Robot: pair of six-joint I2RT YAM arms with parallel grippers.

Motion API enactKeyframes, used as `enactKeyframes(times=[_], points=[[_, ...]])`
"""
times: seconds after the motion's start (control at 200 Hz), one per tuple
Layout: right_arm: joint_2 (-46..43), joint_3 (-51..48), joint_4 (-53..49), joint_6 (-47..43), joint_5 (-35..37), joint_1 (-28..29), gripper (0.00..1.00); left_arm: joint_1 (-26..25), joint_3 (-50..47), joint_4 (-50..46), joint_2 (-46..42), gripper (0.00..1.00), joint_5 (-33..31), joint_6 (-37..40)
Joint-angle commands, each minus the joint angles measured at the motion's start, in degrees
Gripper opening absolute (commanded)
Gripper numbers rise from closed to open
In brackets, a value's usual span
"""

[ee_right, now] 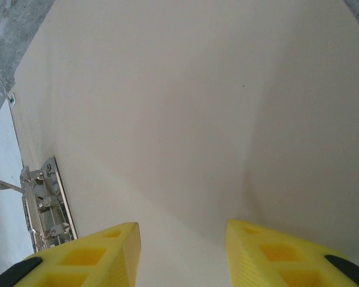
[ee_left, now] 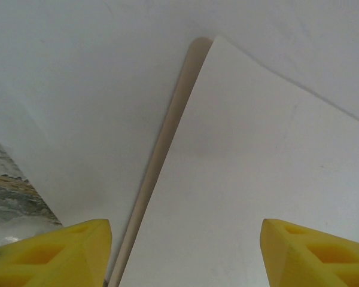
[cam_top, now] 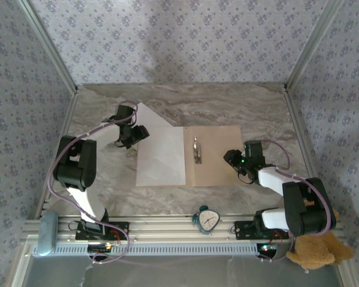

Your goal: Put the files into the folder

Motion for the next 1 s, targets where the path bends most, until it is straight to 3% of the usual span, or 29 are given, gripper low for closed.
enactKeyframes(times=[0.0, 0.215, 0.37, 0.54, 0.75, 0.994], points=[[0.6, 1.2, -1.8, 0.3, 0.6, -0.2, 0.43, 0.7, -0.5, 0.0, 1.8, 0.67, 1.9, 1.8], [1.1, 1.5, -2.0, 0.3, 0.4, -0.2, 0.43, 3.1, 0.0, -8.0, 2.8, 0.66, -0.6, 5.1], [1.5, 1.7, -2.1, 0.2, 0.1, -0.2, 0.43, 6.9, 4.6, -20.6, 4.9, 0.67, -3.9, 13.4], [1.6, 1.8, -2.0, 0.2, 0.0, -0.2, 0.43, 11.8, 7.0, -25.2, 6.4, 0.68, -6.6, 19.1], [1.6, 2.0, -2.3, 0.0, -0.3, -0.2, 0.43, 14.7, 17.7, -34.2, 10.5, 0.68, -12.9, 22.9], [1.8, 2.0, -1.8, 0.0, -0.3, -0.4, 0.43, 12.8, 13.8, -26.2, 0.1, 0.68, 1.8, 18.8]])
